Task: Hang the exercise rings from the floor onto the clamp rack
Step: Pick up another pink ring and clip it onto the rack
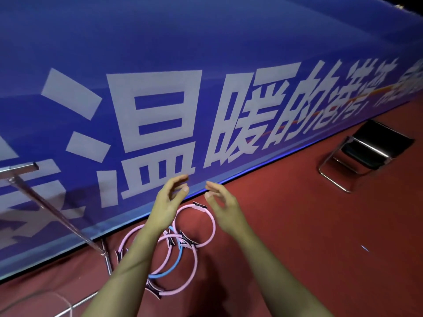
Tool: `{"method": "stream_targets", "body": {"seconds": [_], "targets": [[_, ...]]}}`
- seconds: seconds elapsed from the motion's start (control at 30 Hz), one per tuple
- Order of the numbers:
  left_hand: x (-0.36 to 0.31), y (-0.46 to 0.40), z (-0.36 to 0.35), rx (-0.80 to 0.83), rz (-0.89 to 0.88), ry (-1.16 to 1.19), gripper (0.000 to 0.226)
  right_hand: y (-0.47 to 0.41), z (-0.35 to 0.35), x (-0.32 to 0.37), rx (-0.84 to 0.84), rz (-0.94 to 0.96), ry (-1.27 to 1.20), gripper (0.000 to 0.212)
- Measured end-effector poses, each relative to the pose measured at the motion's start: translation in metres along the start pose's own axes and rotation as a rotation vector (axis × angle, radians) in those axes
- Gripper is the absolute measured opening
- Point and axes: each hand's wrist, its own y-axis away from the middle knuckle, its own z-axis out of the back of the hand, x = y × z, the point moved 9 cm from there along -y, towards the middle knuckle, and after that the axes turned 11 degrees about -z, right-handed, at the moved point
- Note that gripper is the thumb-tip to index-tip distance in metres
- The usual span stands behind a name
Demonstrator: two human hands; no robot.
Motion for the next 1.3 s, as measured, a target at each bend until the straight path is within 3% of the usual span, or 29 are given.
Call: {"method": "stream_targets", "body": {"seconds": [0.3, 0.7, 1.0, 1.3], "targets": [[0.047, -0.045, -0.006, -0.151, 0.087, -0.043, 0.033, -0.099, 0.007, -0.023, 0.19, 0.013, 0.02, 0.038], [0.109, -0.064, 0.025, -0.532, 0.264, -0.202, 0.029, -0.234, -0.048, -0.066, 0.617, 0.039, 0.12, 0.031], [0.244, -0.073, 0.075, -0.619, 0.338, -0.206, 0.03, -0.312, -0.165, -0.184, 0.778, 0.009, 0.276, 0.031], [0.415, -0.032, 0.143, -0.65, 0.281, -0.261, 0.028, -0.366, -0.315, -0.393, 0.873, -0.051, 0.468, 0.027]]}}
